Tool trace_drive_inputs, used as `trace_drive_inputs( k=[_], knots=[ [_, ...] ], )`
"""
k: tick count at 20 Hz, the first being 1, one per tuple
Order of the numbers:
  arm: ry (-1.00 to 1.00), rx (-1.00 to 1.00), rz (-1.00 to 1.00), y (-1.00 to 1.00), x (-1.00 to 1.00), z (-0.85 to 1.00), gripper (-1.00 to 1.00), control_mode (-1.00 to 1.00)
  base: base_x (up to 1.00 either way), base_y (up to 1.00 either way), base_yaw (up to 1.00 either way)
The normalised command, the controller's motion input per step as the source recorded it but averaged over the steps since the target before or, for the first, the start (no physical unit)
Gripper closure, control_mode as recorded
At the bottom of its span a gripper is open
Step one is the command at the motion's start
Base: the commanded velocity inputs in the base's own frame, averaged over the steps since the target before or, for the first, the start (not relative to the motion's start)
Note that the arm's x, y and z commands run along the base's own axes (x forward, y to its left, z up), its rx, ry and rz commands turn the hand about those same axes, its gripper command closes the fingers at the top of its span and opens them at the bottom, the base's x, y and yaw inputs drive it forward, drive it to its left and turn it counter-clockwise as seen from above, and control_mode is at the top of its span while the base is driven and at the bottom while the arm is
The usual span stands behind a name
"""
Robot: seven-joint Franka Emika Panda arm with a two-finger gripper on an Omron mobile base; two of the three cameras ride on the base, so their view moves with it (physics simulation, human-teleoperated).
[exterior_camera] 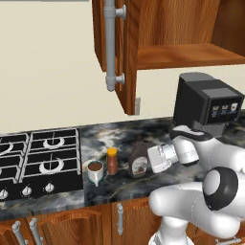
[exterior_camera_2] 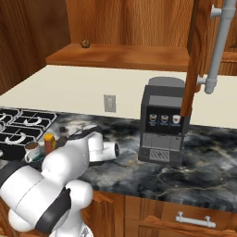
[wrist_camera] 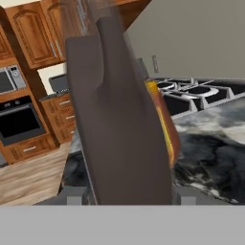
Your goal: Pick the syrup bottle and honey bottle from the cabinet and place them next to the mug.
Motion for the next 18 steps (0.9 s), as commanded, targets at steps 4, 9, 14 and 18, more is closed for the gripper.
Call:
trace_drive_inputs(
  k=[4, 9, 14, 18],
  knots=[
    [0.00, 0.00, 0.00, 0.00, 0.00, -0.17, 1.00, -1.00, 0.00, 0.00, 0.00],
    [0.00, 0.00, 0.00, 0.10, 0.00, -0.04, 1.00, -1.00, 0.00, 0.00, 0.00],
    [0.00, 0.00, 0.00, 0.22, 0.07, 0.00, 1.00, -1.00, 0.00, 0.00, 0.00],
    [0.00, 0.00, 0.00, 0.11, 0.04, -0.01, 1.00, -1.00, 0.00, 0.00, 0.00]
  ],
)
